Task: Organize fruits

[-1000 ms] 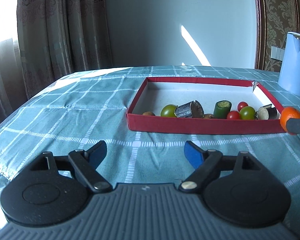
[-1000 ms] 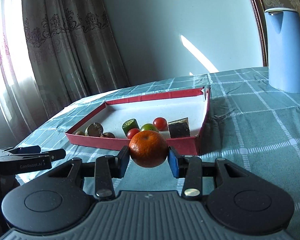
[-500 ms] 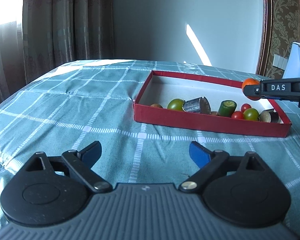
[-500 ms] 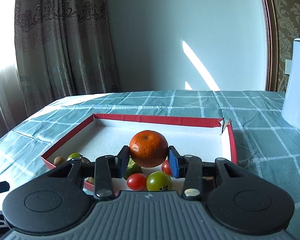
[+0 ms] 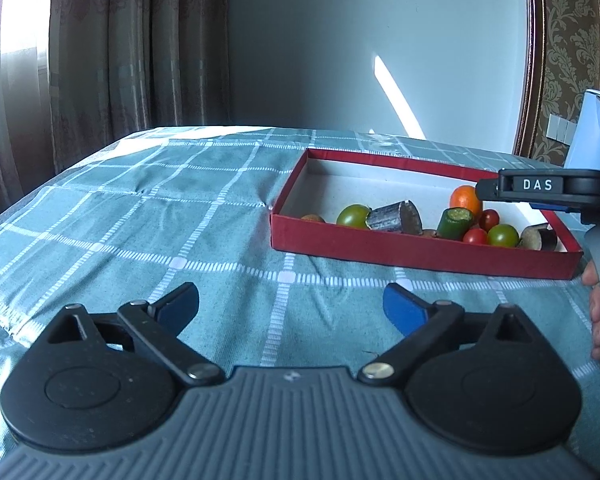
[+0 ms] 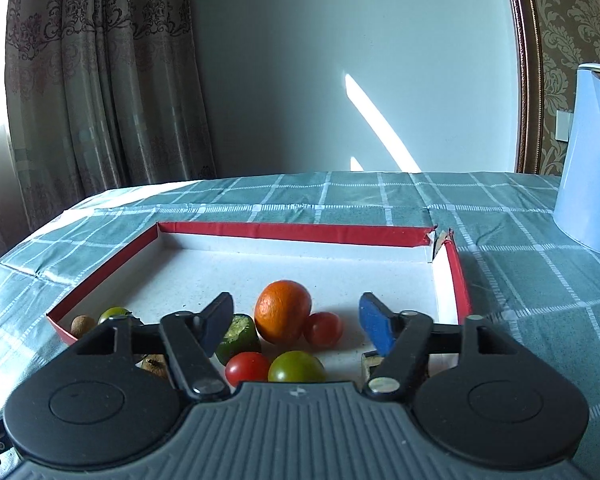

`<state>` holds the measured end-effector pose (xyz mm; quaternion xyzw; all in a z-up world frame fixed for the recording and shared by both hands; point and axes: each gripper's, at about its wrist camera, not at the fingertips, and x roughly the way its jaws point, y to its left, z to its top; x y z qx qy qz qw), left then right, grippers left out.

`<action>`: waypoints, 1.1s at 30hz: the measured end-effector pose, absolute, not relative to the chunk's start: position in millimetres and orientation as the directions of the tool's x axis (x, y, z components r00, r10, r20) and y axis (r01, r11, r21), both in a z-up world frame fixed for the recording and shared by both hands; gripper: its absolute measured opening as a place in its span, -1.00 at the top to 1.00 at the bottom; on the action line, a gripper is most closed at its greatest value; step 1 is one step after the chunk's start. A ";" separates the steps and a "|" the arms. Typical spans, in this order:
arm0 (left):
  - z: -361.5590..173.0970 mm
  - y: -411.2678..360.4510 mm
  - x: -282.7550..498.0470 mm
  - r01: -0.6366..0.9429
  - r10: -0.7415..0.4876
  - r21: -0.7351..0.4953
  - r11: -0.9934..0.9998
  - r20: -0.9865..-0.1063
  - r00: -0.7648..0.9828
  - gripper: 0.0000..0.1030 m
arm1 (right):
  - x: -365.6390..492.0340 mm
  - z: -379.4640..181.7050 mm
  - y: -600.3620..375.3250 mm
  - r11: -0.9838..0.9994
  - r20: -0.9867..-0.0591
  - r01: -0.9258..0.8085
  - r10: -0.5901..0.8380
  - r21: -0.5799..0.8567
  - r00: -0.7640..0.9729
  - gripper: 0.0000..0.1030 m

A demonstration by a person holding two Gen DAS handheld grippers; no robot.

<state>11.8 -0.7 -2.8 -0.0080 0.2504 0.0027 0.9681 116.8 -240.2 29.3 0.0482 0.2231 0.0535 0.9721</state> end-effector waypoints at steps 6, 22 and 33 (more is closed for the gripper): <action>-1.8 1.0 12.7 -0.028 0.018 -0.014 0.999 -0.487 0.873 -1.00 | 84.7 37.8 -253.4 0.981 -0.367 -0.084 0.143 0.173 0.919 -0.53; -1.9 0.2 14.6 -0.063 0.059 0.010 0.998 -0.506 0.860 -1.00 | 27.6 23.3 -258.7 0.973 -0.327 -0.127 0.186 0.192 0.927 -0.53; -2.4 -3.0 13.5 -0.042 0.049 0.026 0.999 -0.503 0.863 -1.00 | 27.0 19.3 -263.8 0.967 -0.324 -0.132 0.200 0.220 0.925 -0.53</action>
